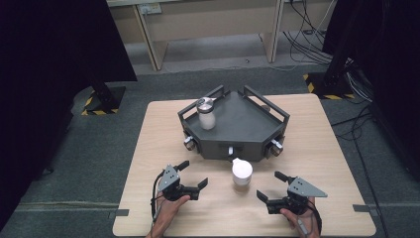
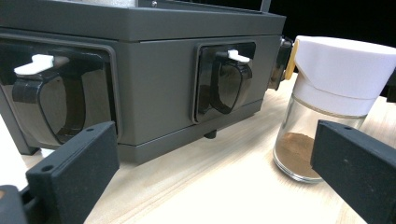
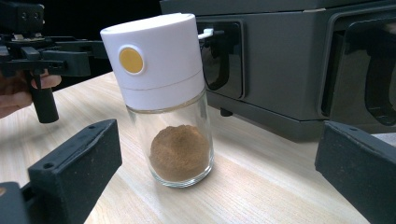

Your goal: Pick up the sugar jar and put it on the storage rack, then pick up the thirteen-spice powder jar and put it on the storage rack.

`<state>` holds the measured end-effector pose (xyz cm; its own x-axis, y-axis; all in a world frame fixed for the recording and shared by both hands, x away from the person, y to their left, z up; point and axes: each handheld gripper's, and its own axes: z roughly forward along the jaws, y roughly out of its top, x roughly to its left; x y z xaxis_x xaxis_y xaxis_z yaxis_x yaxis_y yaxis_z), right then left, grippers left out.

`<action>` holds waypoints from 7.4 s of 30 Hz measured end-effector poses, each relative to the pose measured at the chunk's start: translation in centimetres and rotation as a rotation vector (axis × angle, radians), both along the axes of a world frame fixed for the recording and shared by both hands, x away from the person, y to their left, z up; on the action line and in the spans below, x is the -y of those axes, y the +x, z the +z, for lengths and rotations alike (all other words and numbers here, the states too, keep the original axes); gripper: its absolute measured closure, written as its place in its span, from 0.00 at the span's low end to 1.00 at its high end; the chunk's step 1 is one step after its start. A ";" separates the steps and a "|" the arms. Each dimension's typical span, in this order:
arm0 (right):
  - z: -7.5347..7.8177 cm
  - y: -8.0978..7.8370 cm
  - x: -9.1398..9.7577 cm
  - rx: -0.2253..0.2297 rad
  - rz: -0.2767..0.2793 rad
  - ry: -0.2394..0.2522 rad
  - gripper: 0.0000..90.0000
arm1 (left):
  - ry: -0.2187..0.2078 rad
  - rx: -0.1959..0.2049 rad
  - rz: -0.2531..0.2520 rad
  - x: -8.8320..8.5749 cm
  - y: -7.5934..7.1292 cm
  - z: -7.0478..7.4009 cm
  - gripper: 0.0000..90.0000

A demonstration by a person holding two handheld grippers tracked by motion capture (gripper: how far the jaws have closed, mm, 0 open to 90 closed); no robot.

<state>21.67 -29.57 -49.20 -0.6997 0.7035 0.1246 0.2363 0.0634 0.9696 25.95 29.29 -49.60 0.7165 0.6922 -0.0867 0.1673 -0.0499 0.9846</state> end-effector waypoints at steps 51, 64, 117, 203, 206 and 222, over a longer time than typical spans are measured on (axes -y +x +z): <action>0.1 -0.5 -0.2 0.018 0.011 -0.013 0.01 | -0.007 0.005 0.025 -0.4 -0.2 -0.2 0.01; 0.2 -0.5 -1.0 0.041 0.017 -0.019 0.01 | -0.009 0.005 0.026 -0.4 -0.2 -0.2 0.01; 0.9 3.1 -5.8 0.062 0.075 -0.090 0.08 | -0.007 0.000 0.032 -0.3 -0.2 -0.4 0.01; 13.9 7.5 -6.1 0.073 0.085 -0.145 0.34 | -0.006 -0.010 0.037 -0.5 0.0 -0.5 0.02; 14.6 8.0 -6.2 0.071 0.082 -0.144 0.34 | -0.006 -0.010 0.038 -0.5 0.0 -0.5 0.02; 16.7 10.8 -7.3 0.059 0.038 -0.140 0.34 | -0.009 -0.008 0.040 -0.6 -0.1 -0.5 0.02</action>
